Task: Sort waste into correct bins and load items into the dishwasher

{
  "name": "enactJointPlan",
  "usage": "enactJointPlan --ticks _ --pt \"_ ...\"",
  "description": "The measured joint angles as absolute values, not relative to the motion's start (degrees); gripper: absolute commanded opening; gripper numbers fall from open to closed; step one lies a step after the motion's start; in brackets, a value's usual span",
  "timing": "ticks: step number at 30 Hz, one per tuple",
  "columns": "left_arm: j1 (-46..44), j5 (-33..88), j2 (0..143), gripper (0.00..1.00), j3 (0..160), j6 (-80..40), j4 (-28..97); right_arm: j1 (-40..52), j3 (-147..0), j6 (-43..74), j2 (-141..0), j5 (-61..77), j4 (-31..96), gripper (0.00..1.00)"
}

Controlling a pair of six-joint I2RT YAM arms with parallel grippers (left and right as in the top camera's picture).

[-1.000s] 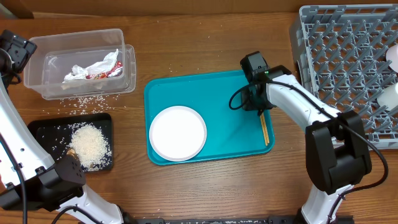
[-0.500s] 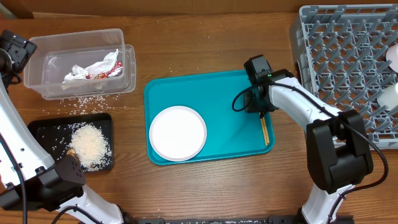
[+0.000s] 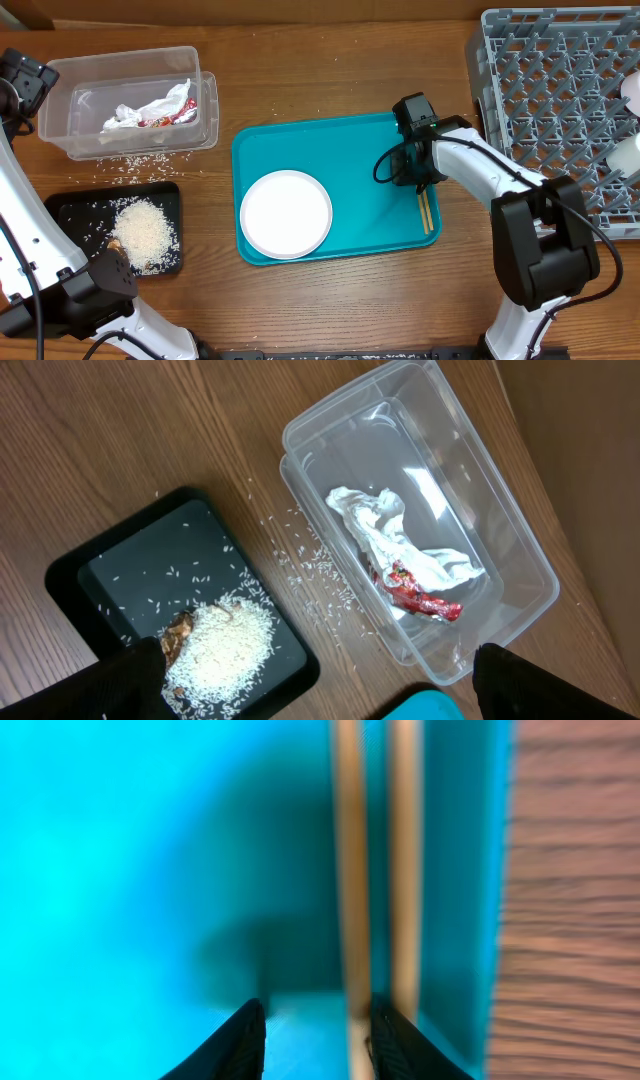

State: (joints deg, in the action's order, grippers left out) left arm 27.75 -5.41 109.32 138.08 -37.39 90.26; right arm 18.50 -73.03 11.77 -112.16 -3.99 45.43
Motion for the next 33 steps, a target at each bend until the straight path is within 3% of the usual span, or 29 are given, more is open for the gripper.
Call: enactJointPlan --ticks 8,13,23,33 --pt "27.7 -5.4 109.3 1.00 138.1 -37.4 90.2 18.5 -72.9 11.9 -112.4 -2.3 46.4 0.31" --pt "27.7 -5.4 109.3 1.00 138.1 -37.4 90.2 18.5 -72.9 11.4 -112.4 -2.2 46.5 0.04" --pt "27.7 -5.4 109.3 1.00 138.1 -37.4 90.3 19.3 -75.4 13.0 -112.7 -1.6 53.1 0.04" --pt "27.7 -5.4 109.3 1.00 138.1 -37.4 90.3 10.8 -101.9 1.1 -109.0 -3.0 67.1 0.04"
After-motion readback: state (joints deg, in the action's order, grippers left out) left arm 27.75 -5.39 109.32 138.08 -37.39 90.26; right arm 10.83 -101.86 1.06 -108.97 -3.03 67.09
